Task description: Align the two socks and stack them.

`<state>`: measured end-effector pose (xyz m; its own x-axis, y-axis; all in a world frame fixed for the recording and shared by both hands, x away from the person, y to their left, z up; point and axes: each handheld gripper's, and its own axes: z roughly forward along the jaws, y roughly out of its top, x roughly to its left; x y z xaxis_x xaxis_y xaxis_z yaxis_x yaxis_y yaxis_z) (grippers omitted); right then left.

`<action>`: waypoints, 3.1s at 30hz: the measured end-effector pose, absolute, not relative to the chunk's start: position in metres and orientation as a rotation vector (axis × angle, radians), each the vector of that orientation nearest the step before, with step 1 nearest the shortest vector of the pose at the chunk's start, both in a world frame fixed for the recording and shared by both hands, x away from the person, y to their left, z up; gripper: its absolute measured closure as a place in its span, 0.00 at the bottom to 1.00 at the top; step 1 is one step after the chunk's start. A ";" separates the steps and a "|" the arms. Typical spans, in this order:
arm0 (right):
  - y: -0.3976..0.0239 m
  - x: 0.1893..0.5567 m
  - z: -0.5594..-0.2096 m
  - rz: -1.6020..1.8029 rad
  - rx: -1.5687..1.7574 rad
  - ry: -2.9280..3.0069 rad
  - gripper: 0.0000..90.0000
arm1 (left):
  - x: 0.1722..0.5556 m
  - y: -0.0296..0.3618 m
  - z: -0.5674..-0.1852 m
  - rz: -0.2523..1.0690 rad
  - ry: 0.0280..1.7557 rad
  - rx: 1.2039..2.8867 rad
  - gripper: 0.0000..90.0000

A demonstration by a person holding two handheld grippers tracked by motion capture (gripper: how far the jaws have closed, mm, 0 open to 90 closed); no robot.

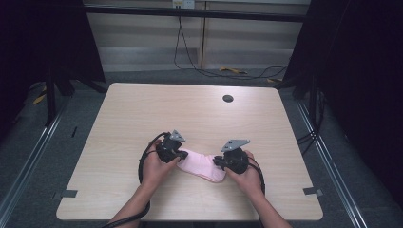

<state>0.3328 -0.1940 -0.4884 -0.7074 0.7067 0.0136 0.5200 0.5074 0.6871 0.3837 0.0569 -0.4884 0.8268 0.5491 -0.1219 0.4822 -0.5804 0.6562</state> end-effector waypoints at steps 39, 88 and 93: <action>-0.203 0.323 -0.491 0.995 1.054 2.465 0.75 | 0.393 0.078 -0.491 0.194 0.891 2.301 0.87; -0.197 0.325 -0.493 0.970 1.060 2.479 0.44 | 0.400 0.100 -0.475 0.207 0.964 2.281 0.97; -0.196 0.324 -0.492 0.974 1.046 2.481 0.44 | 0.401 0.101 -0.472 0.212 0.965 2.280 0.97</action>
